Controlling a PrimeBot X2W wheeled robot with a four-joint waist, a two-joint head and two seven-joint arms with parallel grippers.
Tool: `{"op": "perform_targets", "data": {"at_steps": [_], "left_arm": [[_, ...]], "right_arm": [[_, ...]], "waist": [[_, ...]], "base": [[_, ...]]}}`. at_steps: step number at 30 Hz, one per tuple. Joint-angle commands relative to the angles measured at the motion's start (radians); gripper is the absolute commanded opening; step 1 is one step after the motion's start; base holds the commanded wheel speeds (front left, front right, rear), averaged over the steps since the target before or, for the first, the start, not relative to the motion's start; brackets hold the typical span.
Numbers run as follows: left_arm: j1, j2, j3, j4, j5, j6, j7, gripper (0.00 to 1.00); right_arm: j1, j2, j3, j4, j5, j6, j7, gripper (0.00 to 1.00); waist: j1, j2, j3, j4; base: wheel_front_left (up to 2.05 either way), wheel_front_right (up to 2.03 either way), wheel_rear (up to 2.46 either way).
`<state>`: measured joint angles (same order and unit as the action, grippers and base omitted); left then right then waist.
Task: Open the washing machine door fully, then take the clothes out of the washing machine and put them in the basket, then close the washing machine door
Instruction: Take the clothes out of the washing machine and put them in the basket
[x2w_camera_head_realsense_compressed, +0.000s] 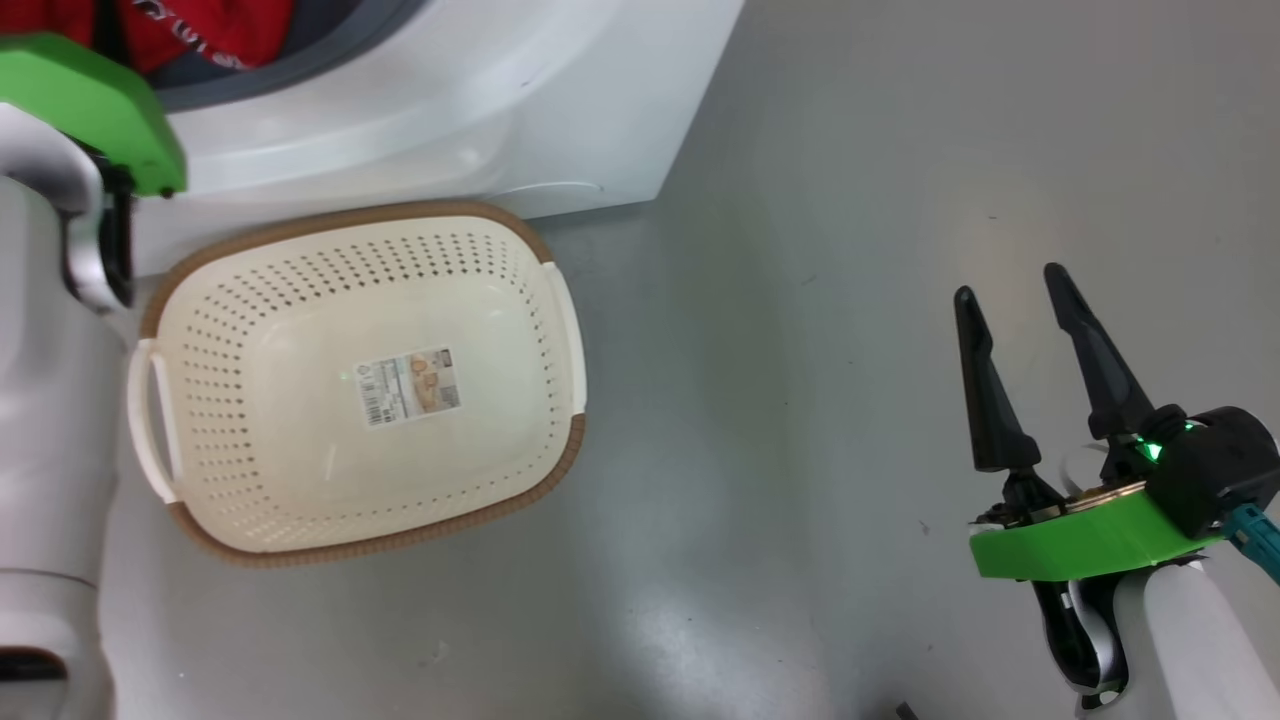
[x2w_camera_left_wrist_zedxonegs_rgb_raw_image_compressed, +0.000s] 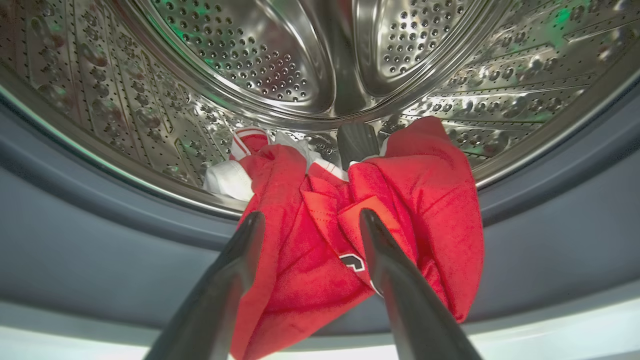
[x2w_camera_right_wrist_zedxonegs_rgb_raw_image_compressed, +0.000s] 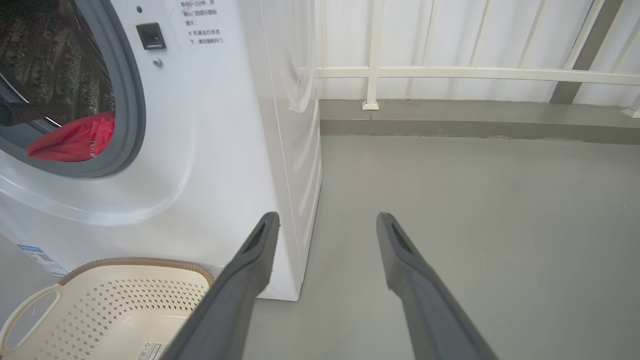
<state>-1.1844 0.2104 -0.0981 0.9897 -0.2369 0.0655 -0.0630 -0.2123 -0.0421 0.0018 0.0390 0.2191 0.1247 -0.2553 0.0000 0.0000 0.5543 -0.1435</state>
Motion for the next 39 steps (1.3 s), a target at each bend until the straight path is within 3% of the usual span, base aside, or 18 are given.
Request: {"op": "perform_targets", "data": {"at_steps": [1,17,33,34,37,38,39], "left_arm": [[-0.034,0.064,0.004,0.012,0.024,0.017,-0.005,1.0],[-0.133,0.141,-0.038,0.216,0.056,0.049,0.021,1.0],[-0.153,0.194,-0.095,0.284,0.082,0.057,0.134,1.0],[-0.154,0.196,-0.098,0.284,0.083,0.057,0.136,0.93],[-0.155,0.202,-0.104,0.286,0.082,0.057,0.136,0.15],[-0.155,0.202,-0.106,0.287,0.082,0.056,0.138,0.0],[-0.156,0.201,-0.106,0.288,0.078,0.05,0.143,0.0]], "right_arm": [[-0.01,-0.008,0.033,-0.015,0.011,0.006,-0.006,1.0],[-0.019,-0.008,0.075,-0.001,0.023,0.006,-0.006,1.0],[-0.028,-0.008,0.101,0.004,0.05,0.006,-0.006,1.0],[-0.029,-0.008,0.103,0.004,0.051,0.006,-0.006,1.0],[-0.031,-0.008,0.105,0.004,0.056,0.006,-0.006,1.0],[-0.032,-0.008,0.104,0.003,0.057,0.006,-0.006,1.0],[-0.032,-0.008,0.103,0.003,0.058,0.006,-0.006,1.0]], "waist": [[0.0,0.0,0.007,-0.018],[0.0,0.0,0.025,-0.084],[0.0,0.0,0.041,-0.123],[0.0,0.0,0.041,-0.124],[0.0,0.0,0.043,-0.127],[0.0,0.0,0.044,-0.127],[0.0,0.0,0.045,-0.126]], "base": [[0.0,0.0,0.0],[0.0,0.0,0.0],[0.0,0.0,0.0],[0.0,0.0,0.0],[0.0,0.0,0.0],[0.0,0.0,0.0],[0.0,0.0,0.0]]}}
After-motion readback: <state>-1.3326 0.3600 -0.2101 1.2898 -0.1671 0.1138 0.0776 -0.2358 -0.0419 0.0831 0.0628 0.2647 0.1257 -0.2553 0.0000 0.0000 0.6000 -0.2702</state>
